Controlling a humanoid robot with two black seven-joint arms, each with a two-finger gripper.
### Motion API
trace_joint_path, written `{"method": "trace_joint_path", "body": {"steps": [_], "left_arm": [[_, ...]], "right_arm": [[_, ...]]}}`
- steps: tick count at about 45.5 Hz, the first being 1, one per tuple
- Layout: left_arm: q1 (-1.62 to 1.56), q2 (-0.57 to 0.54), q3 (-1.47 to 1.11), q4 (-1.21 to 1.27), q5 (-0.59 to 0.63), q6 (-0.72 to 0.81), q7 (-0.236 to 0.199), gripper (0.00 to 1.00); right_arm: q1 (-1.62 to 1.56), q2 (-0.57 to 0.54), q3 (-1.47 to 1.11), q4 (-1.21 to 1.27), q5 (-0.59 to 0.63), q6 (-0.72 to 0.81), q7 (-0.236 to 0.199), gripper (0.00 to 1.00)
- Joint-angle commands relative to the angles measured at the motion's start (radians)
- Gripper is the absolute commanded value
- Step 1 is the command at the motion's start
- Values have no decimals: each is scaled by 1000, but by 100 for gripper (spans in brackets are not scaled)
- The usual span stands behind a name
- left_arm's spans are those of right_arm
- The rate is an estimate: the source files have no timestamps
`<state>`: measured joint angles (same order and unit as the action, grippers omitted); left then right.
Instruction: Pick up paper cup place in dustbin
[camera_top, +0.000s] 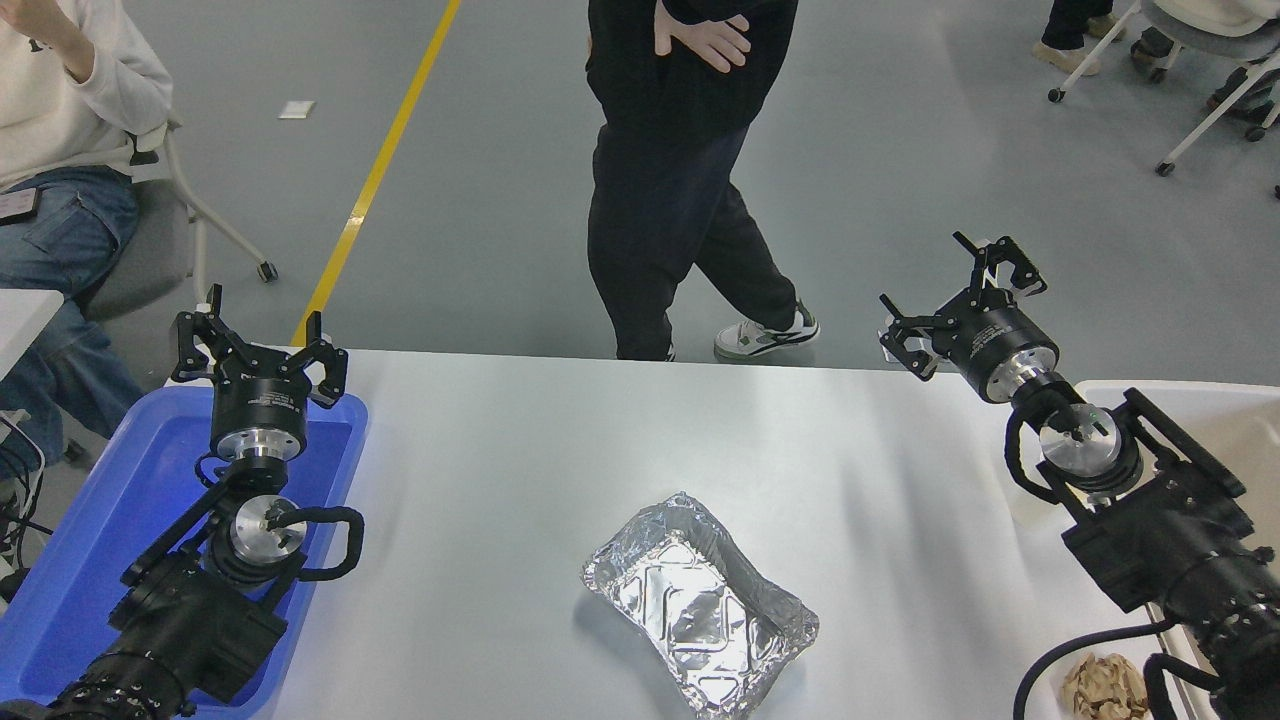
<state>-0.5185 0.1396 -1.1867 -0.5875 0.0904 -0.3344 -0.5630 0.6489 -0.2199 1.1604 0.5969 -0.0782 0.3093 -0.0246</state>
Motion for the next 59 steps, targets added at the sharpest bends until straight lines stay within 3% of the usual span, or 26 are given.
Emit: {"method": "trace_joint_path", "body": {"steps": [1,28,47,59], "left_arm": [[0,0,-1,0,0,0,0,99],[0,2,1,0,0,0,0,99],[0,2,1,0,0,0,0,99],[0,2,1,0,0,0,0,99]], "right_arm": [[-2,-1,1,0,0,1,0,100],[9,-24,-30,34,-2,-6,-8,100],[21,-298,-229,368,-20,-79,-11,100],[149,-506,-467,514,-67,-87,-66,100]]}}
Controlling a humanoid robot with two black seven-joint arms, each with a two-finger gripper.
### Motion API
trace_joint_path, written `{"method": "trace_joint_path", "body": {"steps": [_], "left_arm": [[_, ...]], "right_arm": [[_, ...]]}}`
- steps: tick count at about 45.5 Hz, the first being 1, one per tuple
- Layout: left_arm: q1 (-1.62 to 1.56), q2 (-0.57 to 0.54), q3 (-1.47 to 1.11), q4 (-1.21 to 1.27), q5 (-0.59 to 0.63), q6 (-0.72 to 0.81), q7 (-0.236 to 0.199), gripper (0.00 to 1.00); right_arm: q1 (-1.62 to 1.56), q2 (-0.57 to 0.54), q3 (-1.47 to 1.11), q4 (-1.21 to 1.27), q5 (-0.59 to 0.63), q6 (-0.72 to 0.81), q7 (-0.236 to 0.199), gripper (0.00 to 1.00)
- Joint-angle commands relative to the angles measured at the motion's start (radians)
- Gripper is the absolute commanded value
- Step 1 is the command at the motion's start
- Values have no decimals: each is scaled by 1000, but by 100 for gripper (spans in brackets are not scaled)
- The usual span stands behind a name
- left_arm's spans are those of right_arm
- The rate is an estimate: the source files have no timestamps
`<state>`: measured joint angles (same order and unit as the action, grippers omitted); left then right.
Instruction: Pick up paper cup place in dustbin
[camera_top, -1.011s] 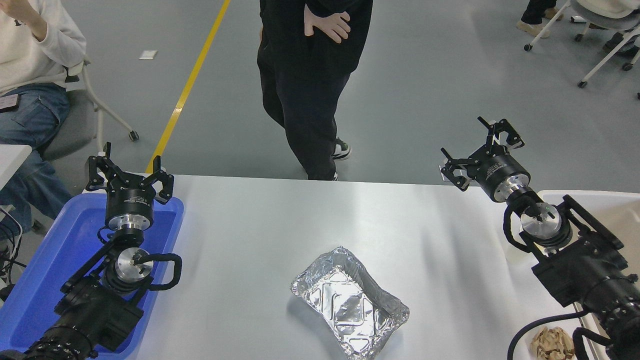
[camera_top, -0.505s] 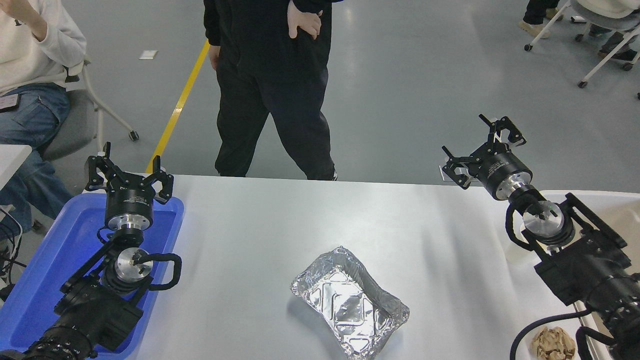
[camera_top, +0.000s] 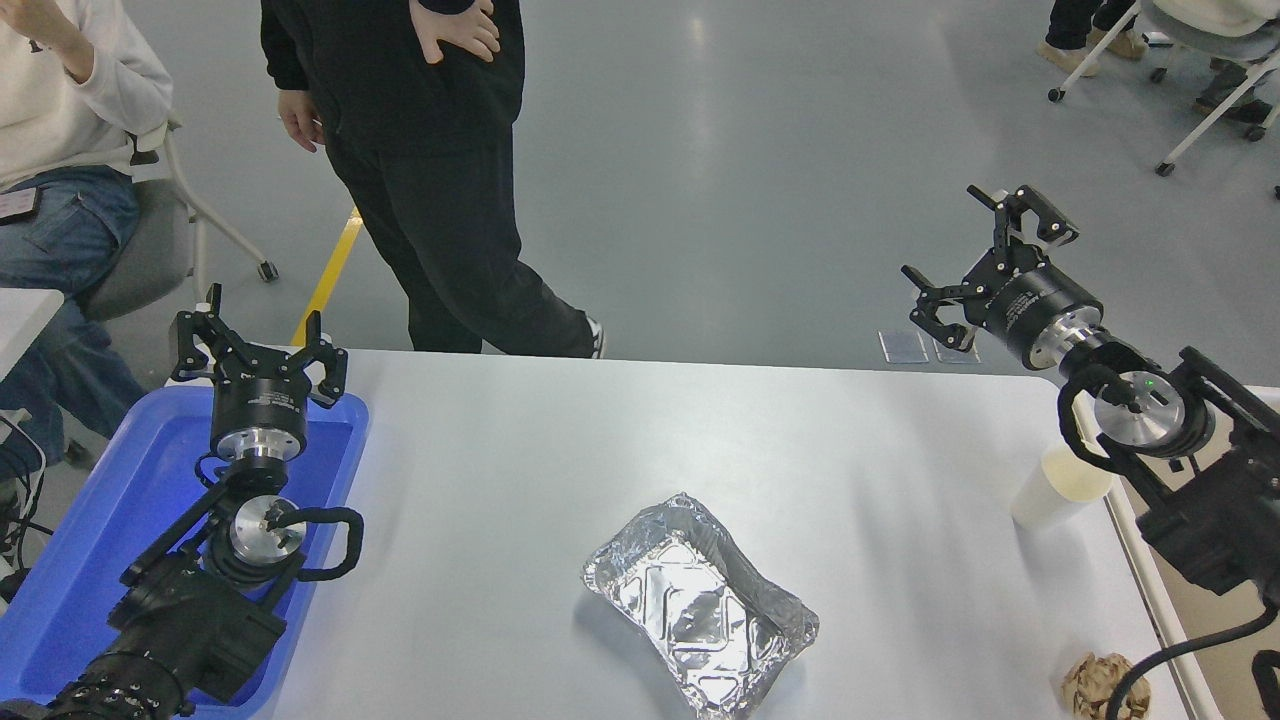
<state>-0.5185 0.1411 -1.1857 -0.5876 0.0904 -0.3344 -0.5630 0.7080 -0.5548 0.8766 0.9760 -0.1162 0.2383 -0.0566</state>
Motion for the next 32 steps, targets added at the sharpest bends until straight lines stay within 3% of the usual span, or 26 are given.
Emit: {"method": "trace_joint_path", "body": {"steps": [1,13,23,32], "left_arm": [[0,0,0,0,0,0,0,99],[0,0,0,0,0,0,0,99],[0,0,0,0,0,0,0,99],[0,0,0,0,0,0,0,99]], "right_arm": [[103,-187,-206,144,-31,-14,-37,100],[323,-356,-481,253,-42,-5,-45,100],[735,-504,-922,308,-79,62,-46,100],[1192,-492,-1444,411,-88,84,-40,100]]}}
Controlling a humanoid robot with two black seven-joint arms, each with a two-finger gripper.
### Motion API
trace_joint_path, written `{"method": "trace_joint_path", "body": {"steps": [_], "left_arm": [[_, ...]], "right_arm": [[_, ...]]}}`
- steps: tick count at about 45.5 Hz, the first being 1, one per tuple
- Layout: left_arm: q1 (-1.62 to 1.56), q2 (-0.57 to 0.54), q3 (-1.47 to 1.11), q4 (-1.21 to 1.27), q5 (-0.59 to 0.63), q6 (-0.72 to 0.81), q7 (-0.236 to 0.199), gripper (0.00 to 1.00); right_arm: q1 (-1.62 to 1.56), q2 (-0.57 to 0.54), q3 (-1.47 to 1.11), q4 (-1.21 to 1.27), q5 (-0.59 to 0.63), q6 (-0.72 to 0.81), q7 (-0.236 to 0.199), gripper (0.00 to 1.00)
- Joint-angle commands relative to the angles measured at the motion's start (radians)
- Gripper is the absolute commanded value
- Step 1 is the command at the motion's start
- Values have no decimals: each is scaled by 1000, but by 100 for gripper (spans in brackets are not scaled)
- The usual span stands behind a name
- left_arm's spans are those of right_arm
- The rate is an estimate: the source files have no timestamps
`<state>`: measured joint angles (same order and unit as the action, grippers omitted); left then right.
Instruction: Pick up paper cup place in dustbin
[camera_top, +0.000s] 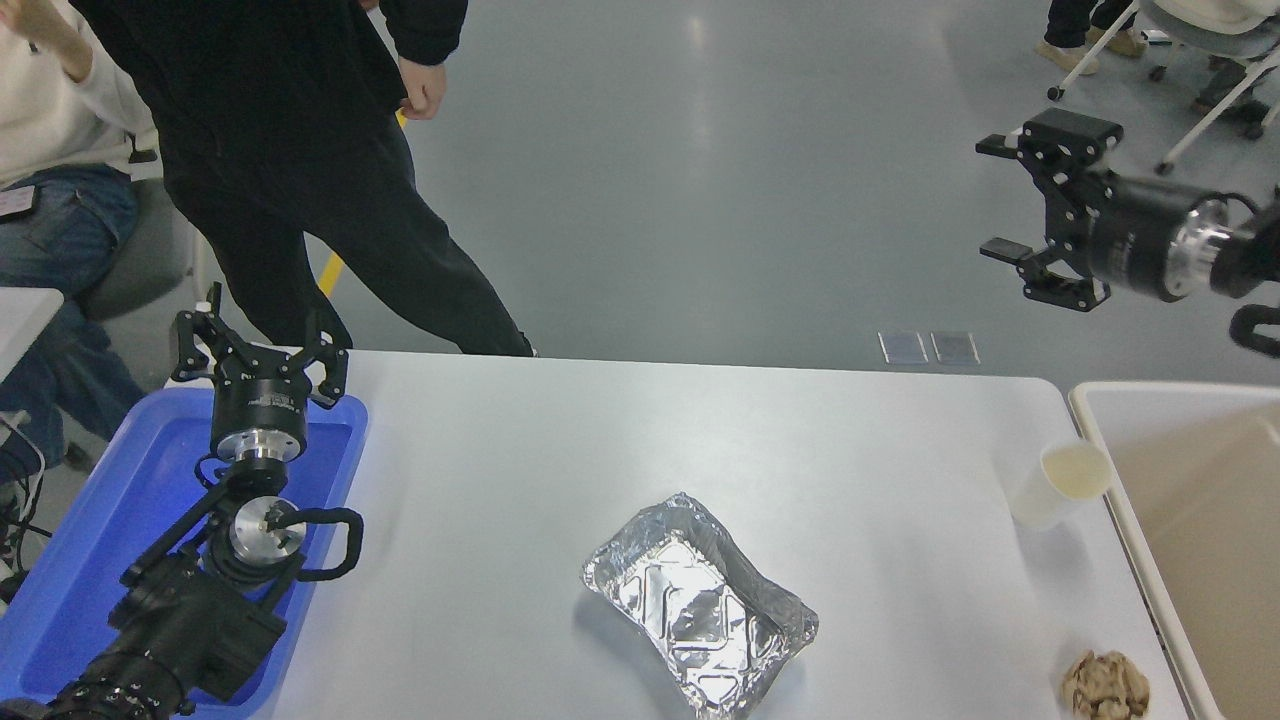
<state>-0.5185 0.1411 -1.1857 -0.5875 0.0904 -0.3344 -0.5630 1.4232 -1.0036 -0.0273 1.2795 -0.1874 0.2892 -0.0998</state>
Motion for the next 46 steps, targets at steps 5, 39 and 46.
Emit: {"method": "trace_joint_path", "body": {"steps": [5,39,46], "left_arm": [[0,0,0,0,0,0,0,99],[0,0,0,0,0,0,0,99],[0,0,0,0,0,0,0,99]], "right_arm": [[635,31,-744,162,-21,33,8,100],[709,301,-1223,130,-633,71,123,100],[548,293,-1165,-9,-644,80,123,100]]}}
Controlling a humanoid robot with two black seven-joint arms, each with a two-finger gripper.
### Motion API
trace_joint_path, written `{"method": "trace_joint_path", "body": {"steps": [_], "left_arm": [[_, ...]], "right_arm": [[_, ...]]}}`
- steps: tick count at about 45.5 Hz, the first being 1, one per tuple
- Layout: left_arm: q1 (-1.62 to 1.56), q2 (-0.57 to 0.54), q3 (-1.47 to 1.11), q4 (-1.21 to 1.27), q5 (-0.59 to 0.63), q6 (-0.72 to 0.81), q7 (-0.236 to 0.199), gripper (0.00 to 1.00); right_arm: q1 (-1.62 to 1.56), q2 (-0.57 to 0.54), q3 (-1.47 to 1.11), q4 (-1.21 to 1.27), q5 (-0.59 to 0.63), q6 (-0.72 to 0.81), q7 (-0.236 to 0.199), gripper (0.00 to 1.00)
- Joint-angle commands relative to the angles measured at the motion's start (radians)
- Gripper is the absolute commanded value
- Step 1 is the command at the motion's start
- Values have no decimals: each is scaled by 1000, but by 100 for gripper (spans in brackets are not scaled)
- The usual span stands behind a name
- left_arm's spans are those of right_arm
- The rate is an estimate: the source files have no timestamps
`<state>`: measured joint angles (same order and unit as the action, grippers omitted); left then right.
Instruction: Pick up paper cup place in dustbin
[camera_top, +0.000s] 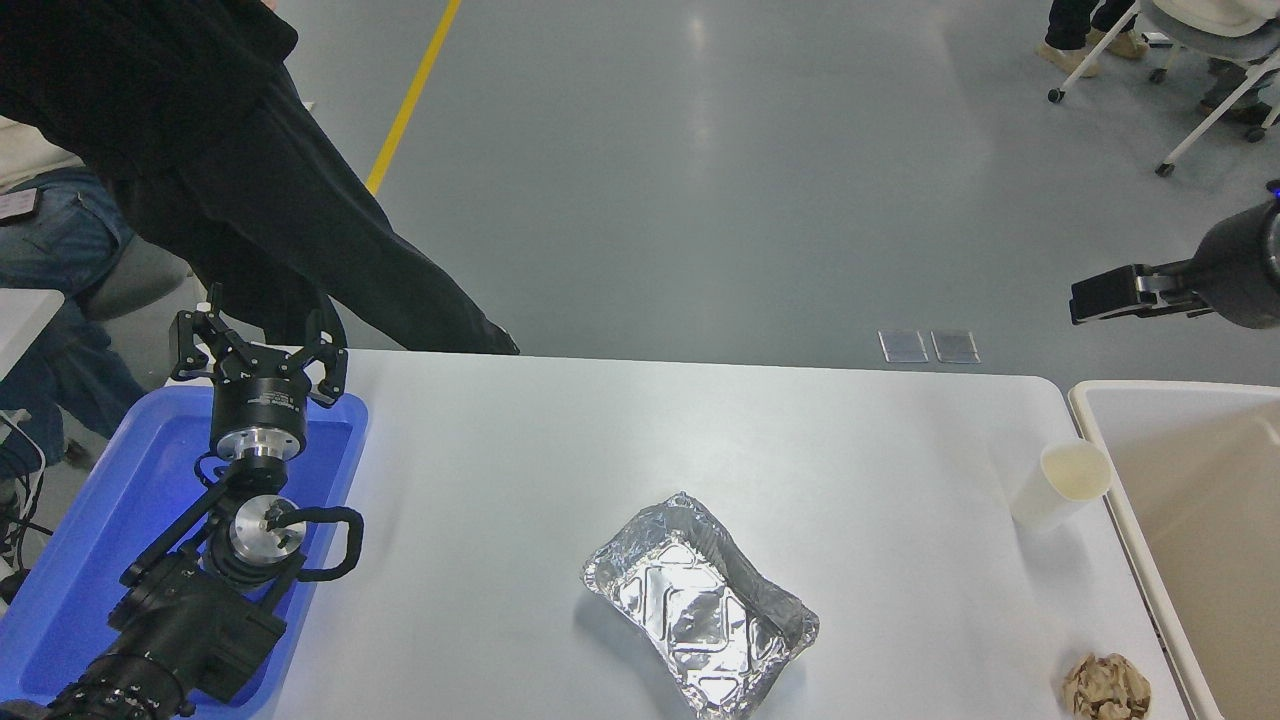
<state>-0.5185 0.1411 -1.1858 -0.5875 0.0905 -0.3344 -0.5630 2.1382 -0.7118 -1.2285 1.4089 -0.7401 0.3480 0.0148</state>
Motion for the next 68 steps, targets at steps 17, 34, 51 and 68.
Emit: {"method": "trace_joint_path", "body": {"steps": [17,34,51,68], "left_arm": [[0,0,0,0,0,0,0,99],[0,0,0,0,0,0,0,99],[0,0,0,0,0,0,0,99],[0,0,0,0,0,0,0,99]], "right_arm": [[-484,2,225,-367,-102,22,11,100],[-688,-11,394,-422,-110,20,11,100],[-796,-3,501,-516,-165,14,11,100],[-923,35,641,-648,-214,5,13,99]]}}
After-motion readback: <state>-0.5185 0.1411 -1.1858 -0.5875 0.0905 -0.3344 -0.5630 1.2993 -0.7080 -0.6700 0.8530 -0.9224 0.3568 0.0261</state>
